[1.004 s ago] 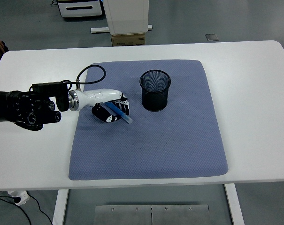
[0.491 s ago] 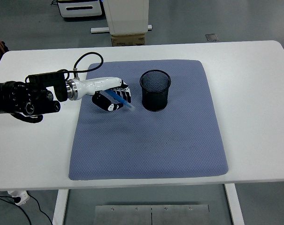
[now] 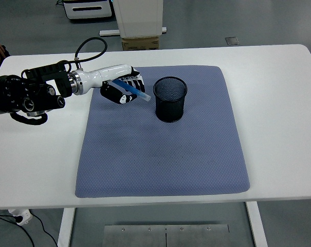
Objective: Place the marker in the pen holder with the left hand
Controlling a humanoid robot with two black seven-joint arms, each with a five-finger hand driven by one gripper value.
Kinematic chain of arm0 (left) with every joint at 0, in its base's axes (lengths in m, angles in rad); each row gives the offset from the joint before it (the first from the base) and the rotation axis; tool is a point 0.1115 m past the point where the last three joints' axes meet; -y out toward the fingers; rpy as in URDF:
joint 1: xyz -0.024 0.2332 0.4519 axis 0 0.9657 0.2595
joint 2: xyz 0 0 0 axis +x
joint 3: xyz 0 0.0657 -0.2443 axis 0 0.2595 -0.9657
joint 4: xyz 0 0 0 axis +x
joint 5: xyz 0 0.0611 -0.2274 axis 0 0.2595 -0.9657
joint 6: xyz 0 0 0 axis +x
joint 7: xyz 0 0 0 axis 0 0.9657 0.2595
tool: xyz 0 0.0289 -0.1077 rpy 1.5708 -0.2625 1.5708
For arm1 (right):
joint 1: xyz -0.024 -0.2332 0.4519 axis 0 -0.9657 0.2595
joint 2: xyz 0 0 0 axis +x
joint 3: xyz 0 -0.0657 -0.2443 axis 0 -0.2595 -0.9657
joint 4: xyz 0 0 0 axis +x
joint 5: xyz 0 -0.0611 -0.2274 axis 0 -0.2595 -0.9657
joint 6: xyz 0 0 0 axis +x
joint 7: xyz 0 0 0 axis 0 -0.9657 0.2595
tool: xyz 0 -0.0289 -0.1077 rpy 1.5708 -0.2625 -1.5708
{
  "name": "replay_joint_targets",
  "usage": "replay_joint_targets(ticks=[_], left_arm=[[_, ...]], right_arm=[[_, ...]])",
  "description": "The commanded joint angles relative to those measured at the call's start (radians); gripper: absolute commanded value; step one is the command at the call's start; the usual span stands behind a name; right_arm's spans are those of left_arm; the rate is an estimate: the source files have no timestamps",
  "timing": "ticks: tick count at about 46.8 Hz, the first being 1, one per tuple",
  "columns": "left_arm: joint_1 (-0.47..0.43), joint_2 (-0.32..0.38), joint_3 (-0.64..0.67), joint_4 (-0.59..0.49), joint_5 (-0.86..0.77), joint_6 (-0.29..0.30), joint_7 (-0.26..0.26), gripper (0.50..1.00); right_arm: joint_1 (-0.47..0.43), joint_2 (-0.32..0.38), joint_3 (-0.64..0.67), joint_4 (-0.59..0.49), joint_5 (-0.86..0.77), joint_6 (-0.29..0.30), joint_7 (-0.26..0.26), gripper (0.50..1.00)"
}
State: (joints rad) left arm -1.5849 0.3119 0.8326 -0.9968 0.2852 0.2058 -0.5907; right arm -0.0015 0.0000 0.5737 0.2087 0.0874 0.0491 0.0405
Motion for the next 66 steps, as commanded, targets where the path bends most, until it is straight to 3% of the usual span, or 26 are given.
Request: replay_joint_targets(ticks=[1, 13, 21, 39, 47, 66], left_arm=[[-0.007, 0.009, -0.010, 0.000, -0.020, -0.003, 0.000, 0.500], [-0.006, 0.010, -0.066, 0.000, -0.029, -0.008, 0.000, 0.500], [-0.006, 0.010, -0.116, 0.000, -0.078, -0.060, 0.000, 0.500], [0.013, -0.005, -0.227, -0.002, -0.119, -0.095, 0.000, 0.500], [0.039, -0.008, -0.285, -0.002, -0.170, -0.128, 0.000, 0.500], [0.138, -0.042, -0.432, -0.002, -0.192, -0.129, 0.000, 0.500]], right_arm=[[0.000, 0.000, 0.000, 0.000, -0.001, 0.000, -0.001, 1.000], [0.000, 0.000, 0.000, 0.000, 0.000, 0.000, -0.001, 1.000], [0.000, 0.000, 0.000, 0.000, 0.000, 0.000, 0.001, 1.000], [0.000, 0.000, 0.000, 0.000, 0.000, 0.000, 0.001, 1.000], [0.000, 0.000, 0.000, 0.000, 0.000, 0.000, 0.001, 1.000], [0.000, 0.000, 0.000, 0.000, 0.000, 0.000, 0.001, 1.000]])
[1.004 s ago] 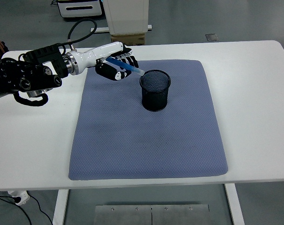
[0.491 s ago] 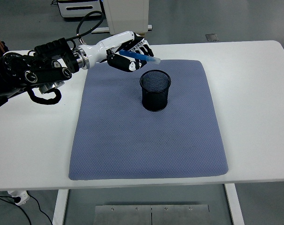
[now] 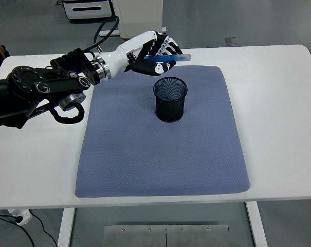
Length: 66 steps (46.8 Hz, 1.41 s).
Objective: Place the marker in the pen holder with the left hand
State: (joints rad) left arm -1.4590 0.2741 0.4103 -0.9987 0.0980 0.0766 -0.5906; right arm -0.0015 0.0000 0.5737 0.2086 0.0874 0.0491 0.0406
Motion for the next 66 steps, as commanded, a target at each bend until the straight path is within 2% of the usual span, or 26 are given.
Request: replay_joint_targets(ticks=[1, 26, 36, 66], left_arm=[[0.017, -0.009, -0.015, 0.000, -0.007, 0.000, 0.000, 0.500], [0.117, -0.046, -0.136, 0.002, -0.046, 0.002, 0.000, 0.500], [0.150, -0.062, -0.156, 0.002, -0.090, 0.003, -0.017, 0.500], [0.233, -0.107, -0.214, 0.034, -0.175, 0.006, -0.017, 0.500]], right_arm=[[0.000, 0.000, 0.000, 0.000, 0.000, 0.000, -0.001, 1.000], [0.000, 0.000, 0.000, 0.000, 0.000, 0.000, -0.001, 1.000], [0.000, 0.000, 0.000, 0.000, 0.000, 0.000, -0.001, 1.000], [0.000, 0.000, 0.000, 0.000, -0.001, 0.000, 0.001, 1.000]])
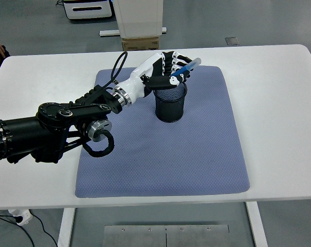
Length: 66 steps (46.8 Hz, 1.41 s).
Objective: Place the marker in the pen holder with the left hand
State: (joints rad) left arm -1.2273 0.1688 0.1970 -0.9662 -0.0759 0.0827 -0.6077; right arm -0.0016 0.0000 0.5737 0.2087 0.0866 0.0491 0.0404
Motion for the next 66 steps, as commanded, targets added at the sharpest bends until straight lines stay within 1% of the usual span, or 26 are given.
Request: replay_joint_targets(ticks=[1, 3, 6, 8, 11, 14, 16, 17, 18, 22, 29, 37, 40, 41, 42, 46, 50, 52, 62, 66], left_arm=[[0.002, -0.003, -0.002, 0.001, -0.001, -0.001, 0.000, 0.505], [0.002, -0.008, -0.002, 0.003, -0.001, -0.001, 0.000, 0.540], [0.003, -0.011, -0.002, 0.003, -0.001, -0.001, 0.000, 0.610], [0.003, -0.012, -0.002, 0.003, -0.001, -0.001, 0.000, 0.639], [0.006, -0.012, -0.002, 0.003, -0.001, 0.000, 0.000, 0.724], [0.008, -0.011, -0.004, 0.003, 0.001, -0.001, 0.000, 0.797], [0.008, -0.011, -0.008, 0.003, 0.001, -0.001, 0.000, 0.882], [0.008, -0.011, -0.011, 0.003, 0.001, -0.003, 0.000, 0.918], [0.008, -0.011, -0.011, 0.003, 0.002, -0.003, 0.000, 0.941], [0.008, -0.009, -0.024, 0.003, 0.002, -0.003, 0.000, 0.997], [0.000, -0.002, -0.054, 0.003, 0.002, -0.004, 0.000, 1.000], [-0.021, 0.009, -0.084, 0.003, 0.011, -0.021, 0.002, 1.000], [-0.023, 0.021, -0.085, 0.004, 0.016, -0.018, 0.002, 1.000], [-0.021, 0.041, -0.085, 0.006, 0.018, -0.020, 0.002, 1.000], [-0.018, 0.046, -0.085, 0.009, 0.018, -0.020, 0.002, 1.000], [-0.004, 0.069, -0.091, 0.036, 0.016, -0.020, 0.002, 1.000], [0.046, 0.095, -0.113, 0.078, 0.015, -0.023, 0.002, 1.000], [0.069, 0.109, -0.143, 0.098, 0.015, -0.024, 0.002, 1.000], [0.210, 0.133, -0.358, 0.149, 0.016, -0.029, 0.002, 1.000], [0.261, 0.135, -0.436, 0.150, 0.015, -0.055, 0.002, 1.000]], right_arm=[[0.000, 0.000, 0.000, 0.000, -0.001, 0.000, 0.001, 1.000], [0.000, 0.000, 0.000, 0.000, -0.001, 0.000, 0.001, 1.000], [0.000, 0.000, 0.000, 0.000, -0.001, 0.000, 0.001, 1.000], [0.000, 0.000, 0.000, 0.000, 0.001, 0.000, 0.000, 1.000], [0.000, 0.000, 0.000, 0.000, 0.001, 0.000, -0.001, 1.000], [0.000, 0.000, 0.000, 0.000, -0.001, 0.000, 0.001, 1.000], [0.000, 0.000, 0.000, 0.000, -0.001, 0.000, 0.000, 1.000], [0.000, 0.000, 0.000, 0.000, 0.001, 0.000, 0.001, 1.000], [0.000, 0.000, 0.000, 0.000, 0.001, 0.000, 0.000, 1.000], [0.000, 0.000, 0.000, 0.000, 0.001, 0.000, -0.001, 1.000], [0.000, 0.000, 0.000, 0.000, 0.001, 0.000, 0.000, 1.000], [0.000, 0.000, 0.000, 0.000, 0.001, 0.000, 0.000, 1.000], [0.000, 0.000, 0.000, 0.000, 0.001, 0.000, 0.001, 1.000], [0.000, 0.000, 0.000, 0.000, 0.001, 0.000, 0.000, 1.000], [0.000, 0.000, 0.000, 0.000, 0.001, 0.000, -0.001, 1.000], [0.000, 0.000, 0.000, 0.000, 0.001, 0.000, -0.001, 1.000], [0.000, 0.000, 0.000, 0.000, 0.001, 0.000, 0.001, 1.000], [0.000, 0.000, 0.000, 0.000, 0.001, 0.000, 0.000, 1.000], [0.000, 0.000, 0.000, 0.000, 0.001, 0.000, 0.001, 1.000], [0.000, 0.000, 0.000, 0.000, 0.001, 0.000, -0.001, 1.000]])
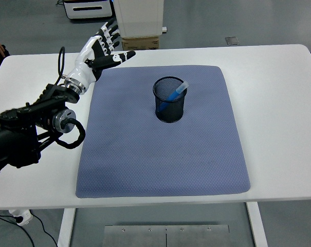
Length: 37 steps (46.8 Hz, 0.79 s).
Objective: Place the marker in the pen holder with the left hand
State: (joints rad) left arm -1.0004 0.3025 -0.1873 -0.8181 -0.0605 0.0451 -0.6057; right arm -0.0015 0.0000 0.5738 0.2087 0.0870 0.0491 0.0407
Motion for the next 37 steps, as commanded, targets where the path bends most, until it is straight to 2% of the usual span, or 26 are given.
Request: replay_joint_targets(ticks=[1, 13, 21, 26, 37], left_arm=[[0.045, 0.001, -0.070, 0.005, -0.001, -0.024, 0.000, 1.000], [0.193, 0.001, -0.225, 0.017, -0.013, -0.044, 0.000, 1.000], [0.272, 0.001, -0.339, 0.025, -0.015, -0.114, 0.000, 1.000], [0.293, 0.001, -0.406, 0.034, -0.015, -0.149, 0.000, 1.000], [0.299, 0.000, -0.420, 0.034, -0.013, -0.151, 0.000, 1.000]], right_arm=[[0.000, 0.000, 0.000, 0.000, 0.000, 0.000, 0.001, 1.000], [0.000, 0.000, 0.000, 0.000, -0.001, 0.000, -0.001, 1.000], [0.000, 0.000, 0.000, 0.000, 0.000, 0.000, -0.001, 1.000], [0.000, 0.000, 0.000, 0.000, -0.001, 0.001, -0.002, 1.000], [0.000, 0.000, 0.000, 0.035, -0.001, 0.006, -0.009, 1.000]])
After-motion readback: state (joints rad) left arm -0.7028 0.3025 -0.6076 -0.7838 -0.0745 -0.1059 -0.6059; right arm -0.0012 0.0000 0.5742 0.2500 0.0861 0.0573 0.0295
